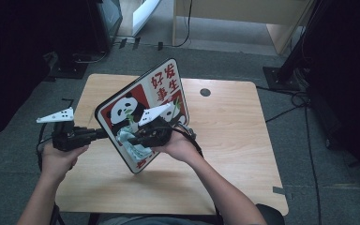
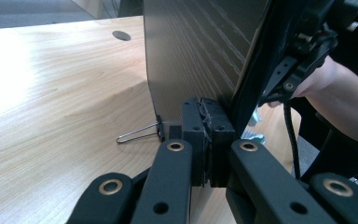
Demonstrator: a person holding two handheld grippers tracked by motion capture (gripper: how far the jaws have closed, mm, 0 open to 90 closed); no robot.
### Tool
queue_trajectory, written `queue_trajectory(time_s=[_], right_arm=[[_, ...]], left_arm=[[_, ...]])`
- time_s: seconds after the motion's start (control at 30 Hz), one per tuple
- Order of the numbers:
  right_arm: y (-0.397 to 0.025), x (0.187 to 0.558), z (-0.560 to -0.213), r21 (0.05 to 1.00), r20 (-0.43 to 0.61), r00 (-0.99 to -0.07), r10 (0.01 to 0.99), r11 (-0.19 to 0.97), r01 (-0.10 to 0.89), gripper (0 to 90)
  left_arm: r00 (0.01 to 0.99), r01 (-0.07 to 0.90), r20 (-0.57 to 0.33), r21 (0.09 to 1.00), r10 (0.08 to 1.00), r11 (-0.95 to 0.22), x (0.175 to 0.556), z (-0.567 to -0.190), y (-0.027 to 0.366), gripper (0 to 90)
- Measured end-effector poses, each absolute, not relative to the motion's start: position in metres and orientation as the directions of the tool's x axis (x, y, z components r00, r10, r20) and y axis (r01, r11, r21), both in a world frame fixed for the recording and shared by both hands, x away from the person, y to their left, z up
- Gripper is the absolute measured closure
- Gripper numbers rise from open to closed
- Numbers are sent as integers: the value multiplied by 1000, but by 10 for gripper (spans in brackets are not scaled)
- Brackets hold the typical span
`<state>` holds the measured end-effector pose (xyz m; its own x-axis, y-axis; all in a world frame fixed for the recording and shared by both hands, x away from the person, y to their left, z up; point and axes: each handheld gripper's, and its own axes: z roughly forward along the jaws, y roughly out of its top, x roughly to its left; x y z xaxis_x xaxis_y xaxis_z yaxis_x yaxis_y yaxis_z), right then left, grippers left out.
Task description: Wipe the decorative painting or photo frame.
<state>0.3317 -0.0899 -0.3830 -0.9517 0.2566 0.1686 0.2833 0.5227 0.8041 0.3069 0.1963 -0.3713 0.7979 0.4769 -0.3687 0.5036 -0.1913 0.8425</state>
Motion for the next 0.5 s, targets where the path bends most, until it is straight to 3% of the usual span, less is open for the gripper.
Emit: queue_trajectory(time_s=[0.5], right_arm=[[-97, 328, -410, 774, 205, -941, 269, 544, 324, 809]], left_arm=[[801, 502, -369, 843, 472, -193, 306, -372, 196, 893]])
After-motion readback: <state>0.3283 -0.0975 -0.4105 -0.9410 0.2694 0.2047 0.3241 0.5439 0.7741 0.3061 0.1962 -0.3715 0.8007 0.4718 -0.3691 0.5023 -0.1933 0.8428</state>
